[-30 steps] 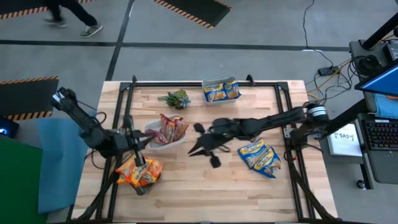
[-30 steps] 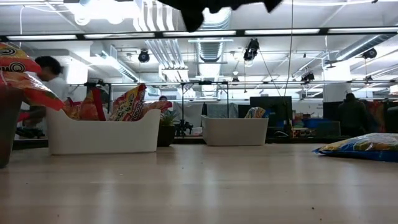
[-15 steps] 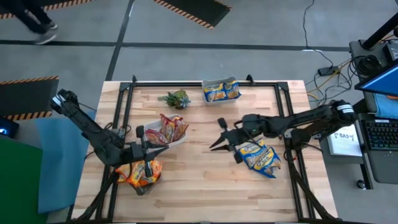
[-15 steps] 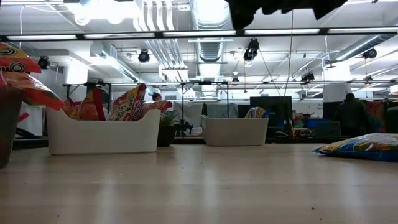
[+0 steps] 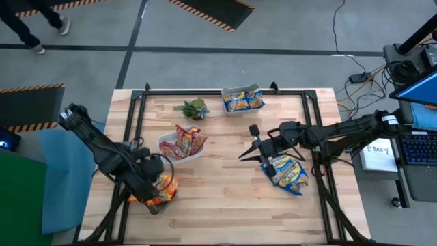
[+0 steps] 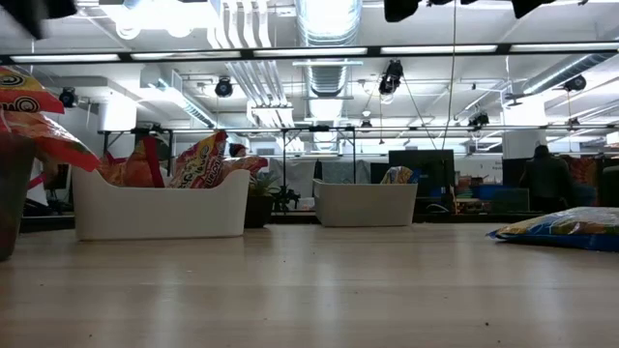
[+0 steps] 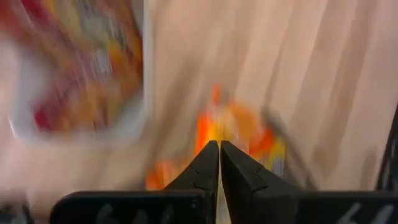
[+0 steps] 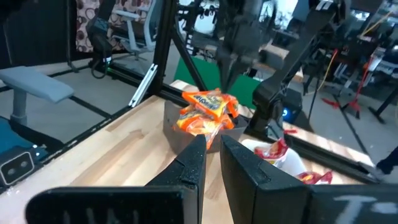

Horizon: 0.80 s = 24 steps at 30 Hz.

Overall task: Sort Maruchan noodles
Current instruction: Put the orange noodle pack into the black bin

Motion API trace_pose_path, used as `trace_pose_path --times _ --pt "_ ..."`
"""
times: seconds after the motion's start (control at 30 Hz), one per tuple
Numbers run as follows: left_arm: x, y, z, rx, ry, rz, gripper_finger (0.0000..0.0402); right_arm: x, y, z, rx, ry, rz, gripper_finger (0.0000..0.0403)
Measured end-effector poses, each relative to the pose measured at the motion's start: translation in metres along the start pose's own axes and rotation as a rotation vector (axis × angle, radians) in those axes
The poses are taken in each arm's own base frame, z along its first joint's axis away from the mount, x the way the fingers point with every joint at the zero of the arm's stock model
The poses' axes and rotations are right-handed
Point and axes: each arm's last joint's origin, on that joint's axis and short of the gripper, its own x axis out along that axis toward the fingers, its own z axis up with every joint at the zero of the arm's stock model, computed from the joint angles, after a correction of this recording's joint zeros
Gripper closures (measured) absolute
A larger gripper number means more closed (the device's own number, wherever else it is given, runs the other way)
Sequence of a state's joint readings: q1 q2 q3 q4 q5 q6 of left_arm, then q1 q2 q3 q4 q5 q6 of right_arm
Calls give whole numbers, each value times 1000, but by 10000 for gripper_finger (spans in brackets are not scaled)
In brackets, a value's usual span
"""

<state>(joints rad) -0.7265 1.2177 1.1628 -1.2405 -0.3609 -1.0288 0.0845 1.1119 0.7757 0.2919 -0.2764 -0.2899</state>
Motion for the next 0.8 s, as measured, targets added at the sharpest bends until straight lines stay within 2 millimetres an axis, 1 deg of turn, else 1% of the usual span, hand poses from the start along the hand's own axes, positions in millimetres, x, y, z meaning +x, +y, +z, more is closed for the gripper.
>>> trace_pose_path --times 0.1,0.23,0.43,0.57,0.67,0.8 --pt "8 -5 -6 -27 202 0 402 -2 0 2 -22 -4 -7 365" --pt "22 -8 -14 -33 337 17 402 -3 0 2 -32 -3 -17 365" --pt "35 -1 -23 -19 391 149 402 -3 0 2 -43 -3 -18 365" --pt "37 6 -29 -32 433 247 402 -3 0 2 -46 -3 -18 365" --pt "40 9 -31 -64 439 278 402 -3 0 2 -51 -3 -18 365" --pt "49 6 -34 -76 434 234 402 -3 0 2 -51 -3 -18 364"
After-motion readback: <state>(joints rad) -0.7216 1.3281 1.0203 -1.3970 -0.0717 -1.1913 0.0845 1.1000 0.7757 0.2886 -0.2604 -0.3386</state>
